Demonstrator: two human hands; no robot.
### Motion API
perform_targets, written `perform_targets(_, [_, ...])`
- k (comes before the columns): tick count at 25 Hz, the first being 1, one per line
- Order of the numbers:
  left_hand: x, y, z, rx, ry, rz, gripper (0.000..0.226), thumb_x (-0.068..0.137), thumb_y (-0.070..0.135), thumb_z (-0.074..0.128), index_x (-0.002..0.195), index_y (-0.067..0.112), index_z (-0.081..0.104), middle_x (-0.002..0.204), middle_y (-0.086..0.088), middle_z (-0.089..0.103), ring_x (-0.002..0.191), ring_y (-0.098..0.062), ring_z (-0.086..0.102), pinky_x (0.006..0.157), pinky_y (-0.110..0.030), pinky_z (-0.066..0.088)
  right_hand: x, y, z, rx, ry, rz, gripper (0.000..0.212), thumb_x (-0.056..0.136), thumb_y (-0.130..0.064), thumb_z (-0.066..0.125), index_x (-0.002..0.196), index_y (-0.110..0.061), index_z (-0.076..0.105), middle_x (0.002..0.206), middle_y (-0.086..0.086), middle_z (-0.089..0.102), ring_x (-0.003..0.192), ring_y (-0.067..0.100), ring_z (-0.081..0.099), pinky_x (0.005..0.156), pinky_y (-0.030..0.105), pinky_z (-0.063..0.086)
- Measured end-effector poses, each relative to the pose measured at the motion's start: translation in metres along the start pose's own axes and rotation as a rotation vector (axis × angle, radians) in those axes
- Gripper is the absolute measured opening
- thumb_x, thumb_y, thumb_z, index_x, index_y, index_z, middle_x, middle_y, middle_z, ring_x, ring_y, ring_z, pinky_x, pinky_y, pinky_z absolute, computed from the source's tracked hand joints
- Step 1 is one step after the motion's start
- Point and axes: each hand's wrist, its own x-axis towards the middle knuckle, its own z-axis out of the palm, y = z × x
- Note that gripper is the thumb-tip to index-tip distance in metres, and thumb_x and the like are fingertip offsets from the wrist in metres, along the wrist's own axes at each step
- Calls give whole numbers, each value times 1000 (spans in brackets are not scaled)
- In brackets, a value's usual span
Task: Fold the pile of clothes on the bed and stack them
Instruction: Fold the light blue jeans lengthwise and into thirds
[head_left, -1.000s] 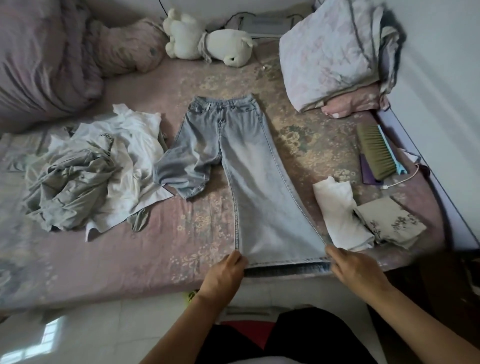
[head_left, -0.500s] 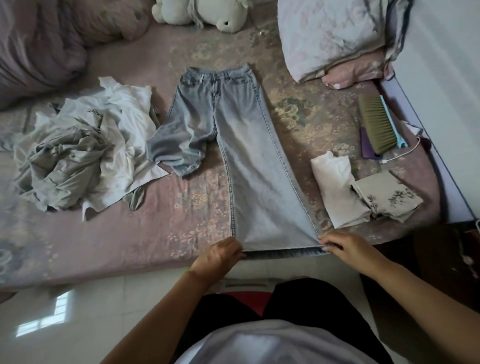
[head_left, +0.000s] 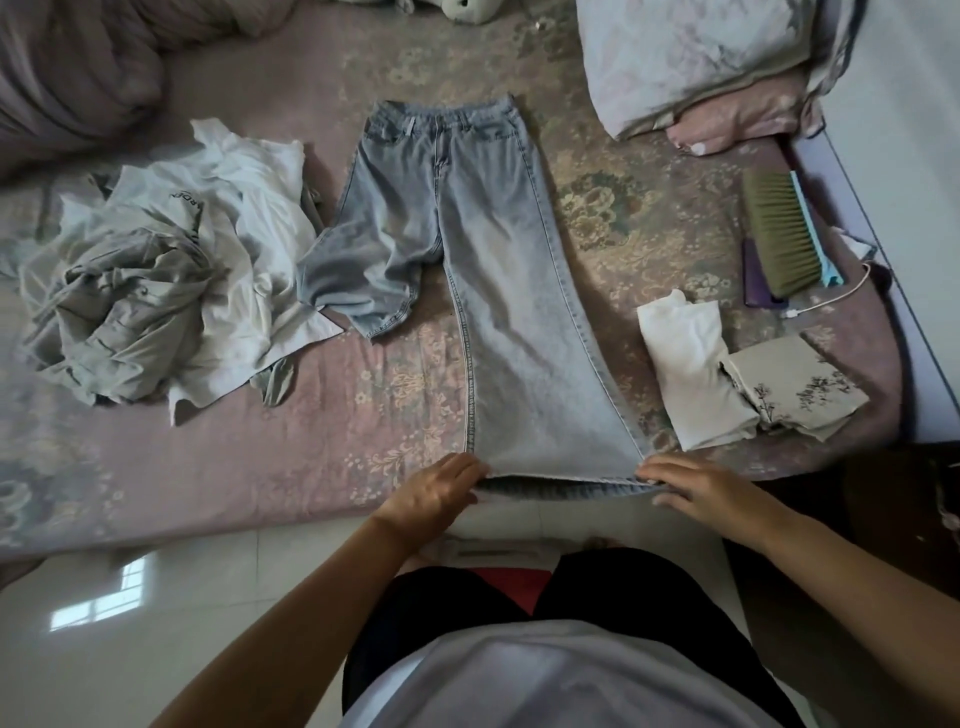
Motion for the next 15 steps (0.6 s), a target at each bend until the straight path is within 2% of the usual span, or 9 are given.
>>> perform_targets(2, [7,0,-1,43,3,-51,18,81,11,48,99,13,50,89,-8,60,79,-23,57,59,-34,52,9,0,1,-82,81,-24,39,62,4,82,99,-4,75,96,9,73,87,17,68,86,14,43])
perform_targets(4, [20,-8,-13,67,-22,-82,12,80,14,48,90,13,56,79,-8,61,68,-27,61,49,-32,50,24,-1,-9,-67,101,61,40,65,7,81,102,-7,74,89,10,73,81,24,70,77,20,44])
perform_targets(6, [31,-26,-27,84,-62,-79,14,81,21,51,82,12,62,73,-5,61,65,-28,60,52,-31,50,47,-6,-21,-6,58,142,35,73,3,77,105,-10,73,86,7,68,82,27,66,70,17,42])
perform_targets(8, [42,-43,-37,-28,-124,-111,20,80,26,50,78,10,62,70,-6,61,65,-29,59,58,-33,50,73,-11,-32,106,-53,335,24,85,-6,68,108,-12,70,92,0,63,90,18,61,72,16,40])
perform_targets(9, [49,-46,-38,-109,-166,-145,26,81,30,46,81,8,61,70,-8,61,66,-30,59,59,-35,50,84,-11,-36,153,-157,450,21,89,-11,64,109,-16,67,96,-2,61,94,14,59,74,18,40])
perform_targets(11, [61,-53,-39,-227,-321,-289,44,85,41,35,97,4,57,80,-16,64,74,-34,61,64,-37,46,105,0,-37,154,-370,550,18,93,-15,59,109,-23,62,103,-3,62,99,14,59,79,24,43])
perform_targets(13, [76,-71,-30,-327,-447,-437,36,95,38,40,107,6,51,88,-17,63,82,-34,60,66,-33,39,133,14,-43,163,-480,569,15,94,-15,57,99,-29,59,103,-2,64,99,16,60,80,26,44])
perform_targets(15, [97,-94,-18,-519,-447,-578,14,98,26,48,100,12,51,80,-6,58,78,-28,56,60,-26,34,170,38,-48,241,-410,573,16,94,-15,58,91,-31,60,97,-2,64,94,15,61,77,26,44])
